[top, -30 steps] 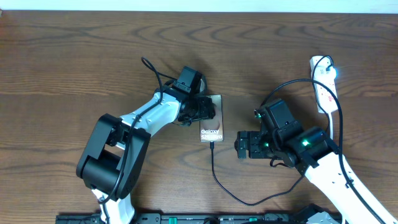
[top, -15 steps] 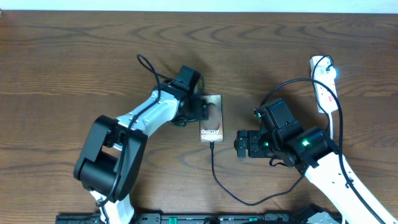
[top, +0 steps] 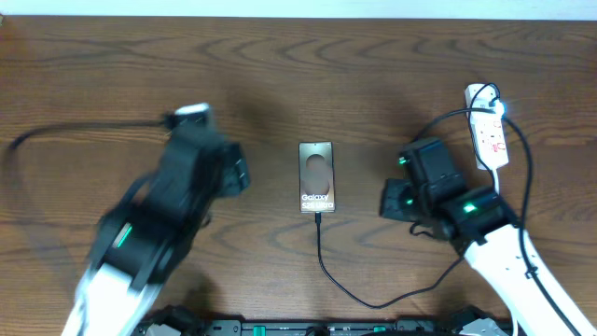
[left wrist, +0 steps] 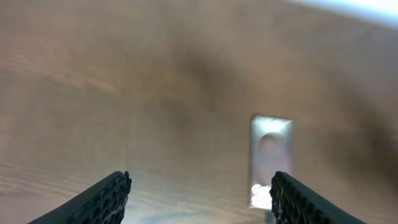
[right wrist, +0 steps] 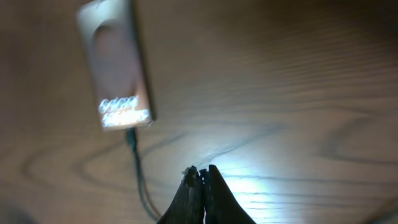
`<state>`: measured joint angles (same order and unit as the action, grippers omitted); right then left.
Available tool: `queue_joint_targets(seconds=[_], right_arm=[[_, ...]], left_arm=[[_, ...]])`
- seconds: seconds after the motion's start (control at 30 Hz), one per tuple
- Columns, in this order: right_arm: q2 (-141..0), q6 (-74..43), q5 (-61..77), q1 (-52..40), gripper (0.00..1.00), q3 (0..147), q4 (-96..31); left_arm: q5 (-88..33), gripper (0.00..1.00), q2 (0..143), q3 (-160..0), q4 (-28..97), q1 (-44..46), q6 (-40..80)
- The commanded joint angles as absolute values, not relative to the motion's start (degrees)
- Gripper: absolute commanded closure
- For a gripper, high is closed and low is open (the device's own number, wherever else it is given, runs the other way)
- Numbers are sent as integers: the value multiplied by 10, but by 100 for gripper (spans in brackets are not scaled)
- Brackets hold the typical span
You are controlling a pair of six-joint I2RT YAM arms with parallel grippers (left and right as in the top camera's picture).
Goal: Plug charger to phone and switch on socket
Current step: 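Withdraw the left gripper and move the right gripper to the power strip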
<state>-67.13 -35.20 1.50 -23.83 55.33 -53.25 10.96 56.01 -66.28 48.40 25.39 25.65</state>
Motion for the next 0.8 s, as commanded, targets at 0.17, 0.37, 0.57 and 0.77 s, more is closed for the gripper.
queue_joint_targets(seconds=[0.17, 0.37, 0.57, 0.77], right_arm=[[-669, -337, 1, -69, 99, 711, -608], [-677, -358, -17, 50, 98, 749, -620], [-758, -370, -41, 164, 99, 750, -585], [-900, -360, -22, 199, 99, 774, -528]], left_arm=[[161, 2, 314, -559, 522, 262, 262], [161, 2, 256, -547, 540, 262, 262], [161, 2, 257, -547, 540, 262, 262], [161, 2, 257, -547, 540, 262, 262]])
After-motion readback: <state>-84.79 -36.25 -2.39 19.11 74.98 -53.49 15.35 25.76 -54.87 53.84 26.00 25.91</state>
